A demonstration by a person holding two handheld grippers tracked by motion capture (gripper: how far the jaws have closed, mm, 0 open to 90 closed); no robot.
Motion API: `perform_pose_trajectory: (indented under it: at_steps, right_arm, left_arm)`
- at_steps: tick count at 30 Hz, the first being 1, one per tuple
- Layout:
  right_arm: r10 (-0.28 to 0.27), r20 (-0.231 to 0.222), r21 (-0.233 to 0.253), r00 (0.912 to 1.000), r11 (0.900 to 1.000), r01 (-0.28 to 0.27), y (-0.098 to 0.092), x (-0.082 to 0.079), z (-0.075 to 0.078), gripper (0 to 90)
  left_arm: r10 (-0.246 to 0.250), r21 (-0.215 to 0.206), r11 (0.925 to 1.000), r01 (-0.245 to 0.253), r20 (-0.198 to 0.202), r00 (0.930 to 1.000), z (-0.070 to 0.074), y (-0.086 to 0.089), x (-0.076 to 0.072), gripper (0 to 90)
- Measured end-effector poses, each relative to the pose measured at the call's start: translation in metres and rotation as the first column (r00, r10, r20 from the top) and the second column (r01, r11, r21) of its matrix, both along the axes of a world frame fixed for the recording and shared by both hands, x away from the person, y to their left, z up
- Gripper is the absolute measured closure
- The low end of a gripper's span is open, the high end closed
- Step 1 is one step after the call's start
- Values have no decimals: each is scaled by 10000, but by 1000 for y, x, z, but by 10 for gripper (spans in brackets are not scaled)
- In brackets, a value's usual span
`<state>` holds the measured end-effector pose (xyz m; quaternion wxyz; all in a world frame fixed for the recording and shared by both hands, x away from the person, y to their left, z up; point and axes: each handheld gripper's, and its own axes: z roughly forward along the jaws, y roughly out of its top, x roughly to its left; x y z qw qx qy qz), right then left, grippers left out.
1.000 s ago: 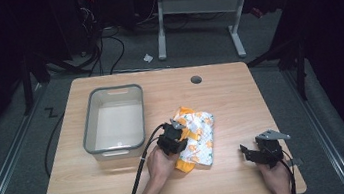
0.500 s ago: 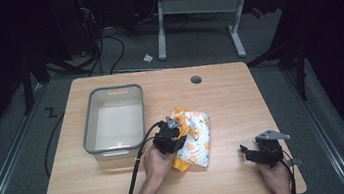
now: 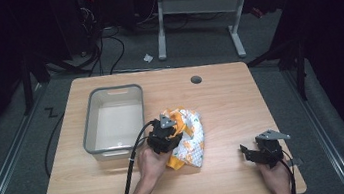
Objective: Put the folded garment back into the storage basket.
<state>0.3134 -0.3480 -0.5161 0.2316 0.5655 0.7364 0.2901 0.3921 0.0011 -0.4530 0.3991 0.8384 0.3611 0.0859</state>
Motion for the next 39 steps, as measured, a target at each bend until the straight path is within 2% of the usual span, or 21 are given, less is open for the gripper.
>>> perform_pose_trajectory:
  at_steps: [10,20,27,39]
  right_arm:
    - [-1,1,-5,10000,10000,1,0,0,0,290]
    - [-3,0,3,10000,10000,3,0,0,0,289]
    - [-11,-5,7,10000,10000,11,0,0,0,289]
    - [-12,-4,8,10000,10000,12,0,0,0,289]
  left_arm:
    - [136,-497,9987,-124,228,9996,14,12,-1,747]
    - [227,-788,9967,-208,227,9995,23,26,2,747]
    - [251,-968,9951,-208,426,9988,36,33,5,747]
    - [529,-1307,9904,-452,562,9970,48,53,8,748]
